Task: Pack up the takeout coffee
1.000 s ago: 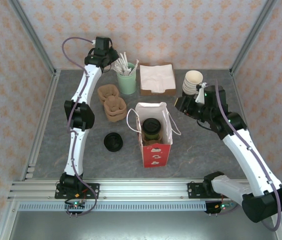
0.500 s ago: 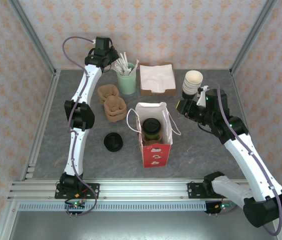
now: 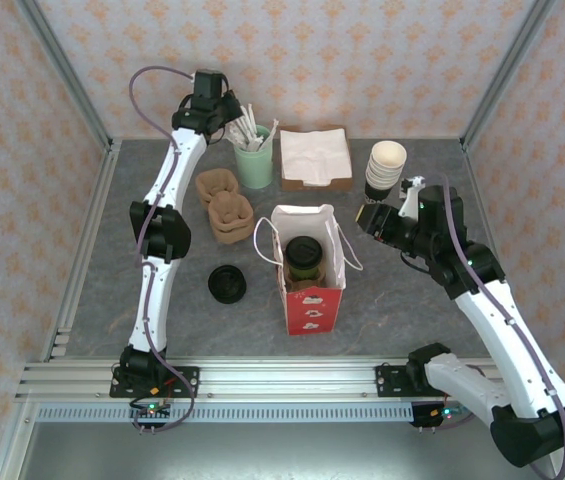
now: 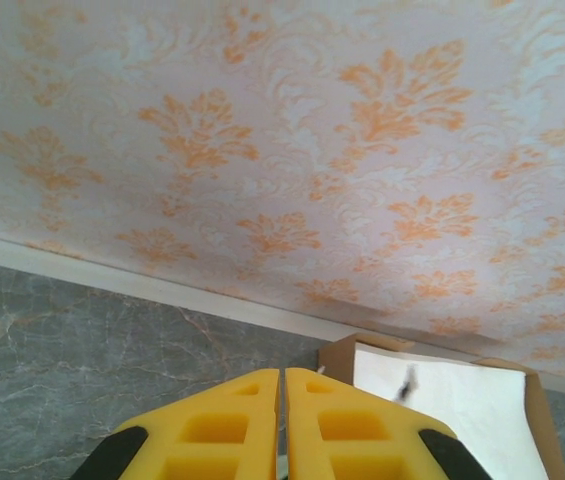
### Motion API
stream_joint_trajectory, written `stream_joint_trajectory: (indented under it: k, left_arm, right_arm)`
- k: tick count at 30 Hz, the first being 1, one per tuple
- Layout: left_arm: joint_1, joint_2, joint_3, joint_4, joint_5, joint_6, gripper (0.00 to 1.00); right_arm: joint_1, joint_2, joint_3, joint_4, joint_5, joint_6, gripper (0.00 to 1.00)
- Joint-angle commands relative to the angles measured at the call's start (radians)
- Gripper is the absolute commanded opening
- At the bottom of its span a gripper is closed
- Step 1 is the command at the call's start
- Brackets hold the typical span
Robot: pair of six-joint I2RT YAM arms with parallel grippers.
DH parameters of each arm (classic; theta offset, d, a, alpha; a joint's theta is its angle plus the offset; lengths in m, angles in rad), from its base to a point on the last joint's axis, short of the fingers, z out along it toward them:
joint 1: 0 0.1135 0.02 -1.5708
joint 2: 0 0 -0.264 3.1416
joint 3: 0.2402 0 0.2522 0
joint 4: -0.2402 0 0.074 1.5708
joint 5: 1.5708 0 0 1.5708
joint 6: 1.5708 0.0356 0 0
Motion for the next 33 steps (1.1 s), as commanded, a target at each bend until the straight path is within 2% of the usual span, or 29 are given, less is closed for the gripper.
stream_joint_trajectory:
  k: [1, 16, 21, 29, 33]
  left_arm:
    - [-0.012, -0.118, 0.040, -0.006, -0.027, 0.058, 0.11]
    - [-0.033, -0.277, 0.039, -0.087, -0.055, 0.131, 0.12]
    - [-0.019, -0.281, 0.036, -0.113, -0.077, 0.115, 0.24]
    - [0.006, -0.227, 0.029, -0.147, -0.023, 0.066, 0.29]
    - [0.010, -0.223, -0.006, -0.161, -0.033, 0.063, 0.36]
  right_arm:
    - [0.008, -0.022, -0.015, 0.018, 0.015, 0.008, 0.38]
    - [0.015, -0.035, -0.010, 0.017, 0.008, -0.004, 0.38]
    - [0.020, -0.043, -0.015, 0.016, 0.005, 0.000, 0.38]
    - [0.023, -0.052, -0.013, 0.002, 0.021, -0.001, 0.38]
    - [0.026, -0.050, -0.023, 0.002, 0.029, 0.004, 0.38]
